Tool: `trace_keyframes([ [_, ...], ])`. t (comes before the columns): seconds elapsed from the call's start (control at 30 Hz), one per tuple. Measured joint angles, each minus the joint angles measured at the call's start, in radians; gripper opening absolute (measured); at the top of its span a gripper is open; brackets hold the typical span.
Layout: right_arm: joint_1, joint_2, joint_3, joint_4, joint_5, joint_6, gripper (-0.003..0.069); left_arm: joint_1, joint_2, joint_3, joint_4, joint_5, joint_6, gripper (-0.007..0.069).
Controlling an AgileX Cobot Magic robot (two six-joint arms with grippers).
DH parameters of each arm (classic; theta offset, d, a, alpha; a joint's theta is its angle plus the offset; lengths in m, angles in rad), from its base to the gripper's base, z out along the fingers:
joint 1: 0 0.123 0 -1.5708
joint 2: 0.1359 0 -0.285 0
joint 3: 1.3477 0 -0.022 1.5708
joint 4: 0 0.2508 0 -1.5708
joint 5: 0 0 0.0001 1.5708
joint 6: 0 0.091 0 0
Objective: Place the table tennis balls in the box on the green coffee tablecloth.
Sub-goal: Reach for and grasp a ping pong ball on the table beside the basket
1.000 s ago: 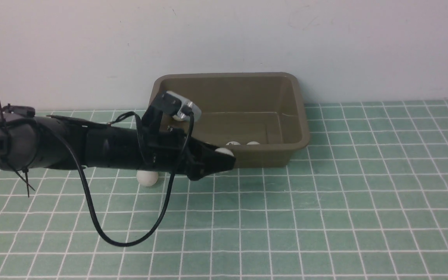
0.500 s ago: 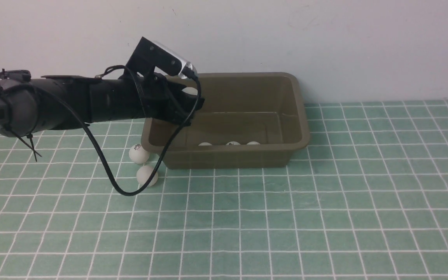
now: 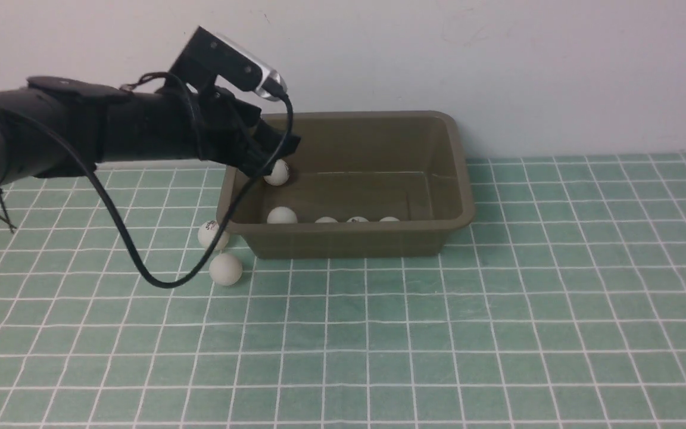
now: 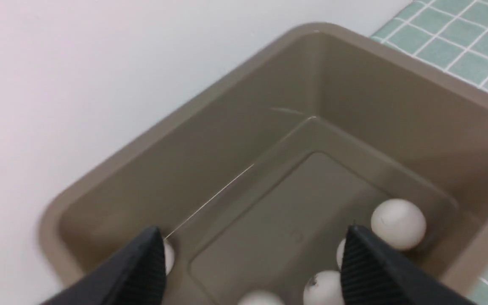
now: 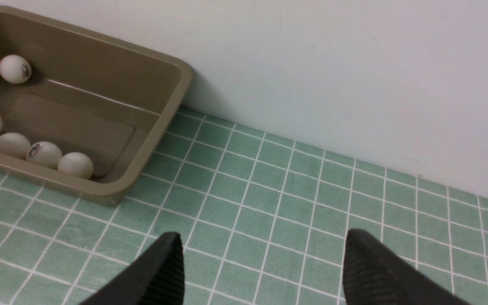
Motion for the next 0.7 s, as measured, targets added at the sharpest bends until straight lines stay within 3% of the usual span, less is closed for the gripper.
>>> trace_keyframes([
  [0.13,0.000,0.000,0.000,0.000,0.000,0.000,0.0461,0.046,-0.115,0.000,0.262,0.113,-0.296,0.0444],
  [0.23,0.000,0.000,0.000,0.000,0.000,0.000,0.0461,0.077,-0.186,0.000,0.483,0.255,-0.565,0.0403],
  [0.33,0.000,0.000,0.000,0.000,0.000,0.000,0.0461,0.086,-0.200,0.000,0.690,0.430,-0.752,0.0381],
  [0.47,0.000,0.000,0.000,0.001,0.000,0.000,0.0461,0.086,-0.154,0.000,0.813,0.527,-0.823,0.0374],
  [0.7,0.000,0.000,0.000,0.003,0.000,0.000,0.0461,0.086,-0.066,0.000,0.834,0.455,-0.836,0.0408],
])
